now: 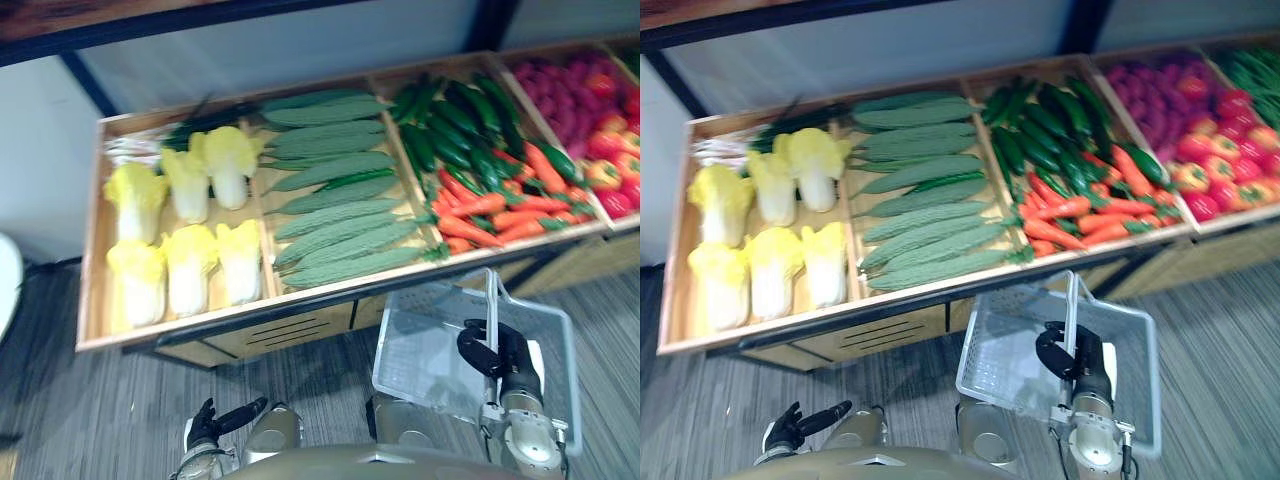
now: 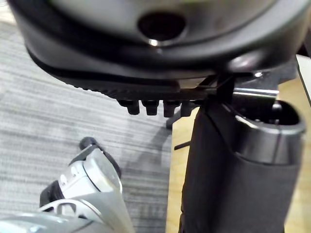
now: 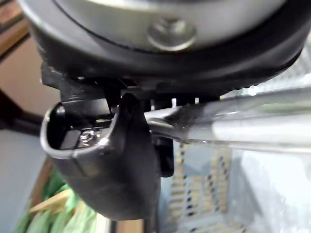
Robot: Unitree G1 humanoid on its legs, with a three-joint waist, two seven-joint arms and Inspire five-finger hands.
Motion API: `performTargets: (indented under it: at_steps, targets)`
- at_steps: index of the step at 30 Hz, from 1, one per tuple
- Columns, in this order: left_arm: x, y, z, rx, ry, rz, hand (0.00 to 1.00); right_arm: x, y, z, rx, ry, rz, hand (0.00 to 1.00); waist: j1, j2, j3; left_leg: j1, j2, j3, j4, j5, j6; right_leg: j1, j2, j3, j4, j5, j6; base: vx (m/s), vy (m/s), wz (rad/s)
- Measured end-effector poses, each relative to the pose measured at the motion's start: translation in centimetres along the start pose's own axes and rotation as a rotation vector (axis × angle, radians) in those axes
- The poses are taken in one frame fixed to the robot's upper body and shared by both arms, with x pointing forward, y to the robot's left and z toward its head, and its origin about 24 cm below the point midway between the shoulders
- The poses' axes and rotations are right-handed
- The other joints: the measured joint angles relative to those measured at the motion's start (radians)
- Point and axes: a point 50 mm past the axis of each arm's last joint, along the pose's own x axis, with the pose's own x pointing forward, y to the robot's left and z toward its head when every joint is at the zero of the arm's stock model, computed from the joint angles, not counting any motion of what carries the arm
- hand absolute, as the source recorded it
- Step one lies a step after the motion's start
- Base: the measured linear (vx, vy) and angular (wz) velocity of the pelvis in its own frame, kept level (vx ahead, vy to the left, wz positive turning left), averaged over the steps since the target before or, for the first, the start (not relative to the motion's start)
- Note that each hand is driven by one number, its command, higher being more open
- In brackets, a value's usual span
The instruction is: Pick vegetable in the basket
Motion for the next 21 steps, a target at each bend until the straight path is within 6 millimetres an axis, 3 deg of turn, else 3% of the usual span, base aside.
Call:
performTargets:
  at_steps: [3,4,5,7,9,12,14,18,21]
  targets:
    - [-0.1,0.4,-0.1,-0.254,0.013,0.067,1.00,-1.5,-1.3,-2.0,0.017,0.082,-0.076,0.00,-0.016,-0.003,-0.003,-0.045,0.036,0.190,-0.035,0.093,0.048,0.059,-0.066,-0.172,-0.086,0.034,-0.019,-0.05,-0.054,1.37]
    - [-0.2,0.6,-0.3,-0.331,0.025,0.102,1.00,-1.5,-1.7,-2.7,0.029,0.116,-0.105,0.00,-0.019,-0.011,-0.008,-0.056,0.052,0.302,-0.041,0.118,0.074,0.089,-0.096,-0.244,-0.136,0.058,-0.018,-0.11,0.075,1.32]
    - [-0.2,1.1,-0.4,-0.380,0.036,0.139,1.00,-1.7,-2.0,-3.9,0.041,0.168,-0.138,0.00,-0.020,-0.027,-0.024,-0.067,0.058,0.403,-0.033,0.118,0.076,0.118,-0.121,-0.302,-0.185,0.078,-0.013,-0.10,0.094,1.21]
    - [-0.3,3.1,-1.0,-0.461,0.051,0.235,1.00,-2.2,-2.1,-5.6,0.043,0.240,-0.151,0.00,-0.021,-0.045,-0.055,-0.067,0.077,0.507,-0.051,0.131,0.071,0.148,-0.120,-0.321,-0.227,0.081,-0.007,-0.03,0.082,0.67]
    - [-0.6,5.8,-1.4,-0.556,0.057,0.354,1.00,-2.5,-1.7,-6.7,0.041,0.291,-0.141,0.00,-0.019,-0.063,-0.071,-0.050,0.073,0.527,-0.105,0.167,0.047,0.160,-0.104,-0.282,-0.266,0.099,0.019,0.04,0.077,0.25]
    - [-0.6,9.0,-0.1,-0.652,0.001,0.476,1.00,-2.7,-1.3,-6.9,0.038,0.300,-0.129,0.00,-0.030,-0.071,-0.079,-0.027,0.038,0.506,-0.191,0.221,0.054,0.181,-0.103,-0.226,-0.328,0.112,0.038,0.02,0.094,0.23]
    - [-0.7,11.0,1.6,-0.696,-0.088,0.534,1.00,-2.8,-1.3,-7.0,0.028,0.300,-0.119,0.00,-0.030,-0.071,-0.079,-0.013,0.023,0.506,-0.239,0.245,0.058,0.183,-0.104,-0.199,-0.346,0.118,0.043,0.00,0.096,0.18]
    - [-2.1,15.8,7.4,-0.742,-0.369,0.649,1.00,-2.5,-1.2,-6.9,0.005,0.295,-0.103,0.00,-0.038,-0.071,-0.083,0.004,0.013,0.511,-0.303,0.275,0.056,0.182,-0.107,-0.189,-0.359,0.123,0.047,0.01,0.032,0.10]
    - [-3.1,17.3,10.7,-0.744,-0.509,0.669,1.00,-2.4,-1.3,-6.8,-0.003,0.290,-0.089,0.00,-0.049,-0.068,-0.090,0.009,0.015,0.513,-0.326,0.288,0.050,0.178,-0.105,-0.189,-0.358,0.127,0.046,0.02,-0.008,0.04]
